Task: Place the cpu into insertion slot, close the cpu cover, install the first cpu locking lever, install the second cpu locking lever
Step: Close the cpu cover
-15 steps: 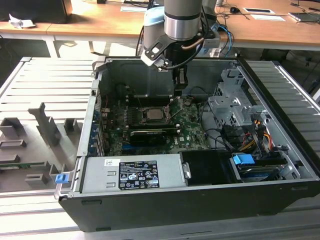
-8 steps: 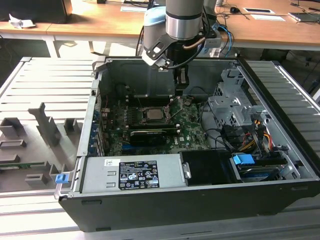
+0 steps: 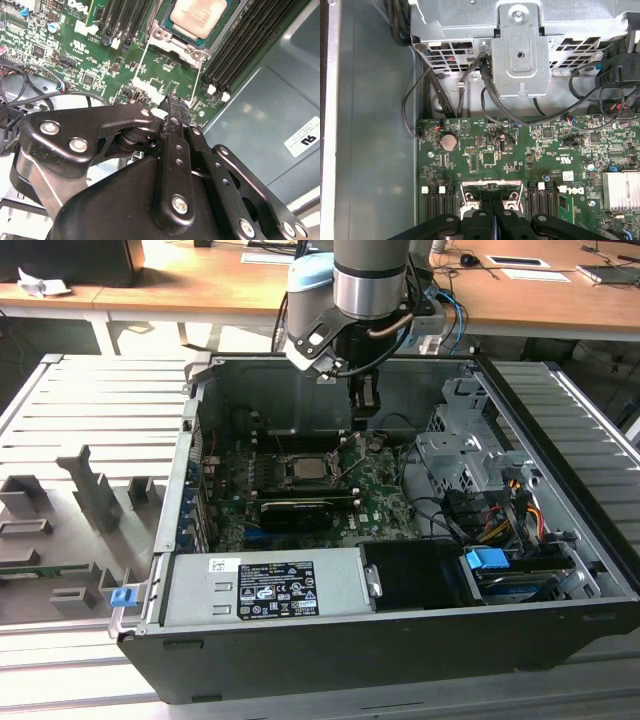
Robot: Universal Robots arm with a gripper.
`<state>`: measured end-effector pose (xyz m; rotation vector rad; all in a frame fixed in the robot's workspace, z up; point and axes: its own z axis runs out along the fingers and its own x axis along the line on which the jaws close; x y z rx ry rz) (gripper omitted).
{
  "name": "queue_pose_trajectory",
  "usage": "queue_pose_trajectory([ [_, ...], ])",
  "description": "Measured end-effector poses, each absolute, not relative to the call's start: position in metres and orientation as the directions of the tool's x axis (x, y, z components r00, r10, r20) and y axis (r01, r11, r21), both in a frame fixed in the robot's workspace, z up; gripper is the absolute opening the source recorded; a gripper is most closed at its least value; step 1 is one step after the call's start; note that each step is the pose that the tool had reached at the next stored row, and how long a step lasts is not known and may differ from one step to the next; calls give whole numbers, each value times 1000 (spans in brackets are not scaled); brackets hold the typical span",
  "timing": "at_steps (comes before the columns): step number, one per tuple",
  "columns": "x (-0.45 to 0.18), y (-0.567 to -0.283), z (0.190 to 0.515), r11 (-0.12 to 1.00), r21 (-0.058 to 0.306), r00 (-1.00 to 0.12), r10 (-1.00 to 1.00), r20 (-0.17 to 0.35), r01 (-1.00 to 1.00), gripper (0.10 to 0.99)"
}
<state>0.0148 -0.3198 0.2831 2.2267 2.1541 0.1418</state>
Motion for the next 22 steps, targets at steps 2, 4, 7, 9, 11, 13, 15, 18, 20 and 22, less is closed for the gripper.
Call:
queue_pose_trajectory([
  [2, 15, -320, 283, -35, 92, 31, 999, 38, 995, 106],
  [4, 15, -319, 283, -35, 92, 31, 999, 37, 995, 106],
  [7, 16, -319, 284, -35, 92, 31, 999, 37, 995, 106],
  [9, 16, -319, 284, -35, 92, 31, 999, 37, 995, 106],
  [11, 16, -319, 285, -35, 92, 31, 999, 37, 995, 106],
  [13, 16, -318, 285, -35, 92, 32, 999, 37, 995, 106],
  [15, 16, -318, 285, -35, 92, 32, 999, 37, 995, 106],
  [18, 16, -318, 285, -35, 92, 31, 999, 37, 995, 106],
  [20, 16, -318, 285, -35, 92, 31, 999, 37, 995, 106],
  [22, 16, -318, 286, -35, 92, 31, 999, 37, 995, 106],
])
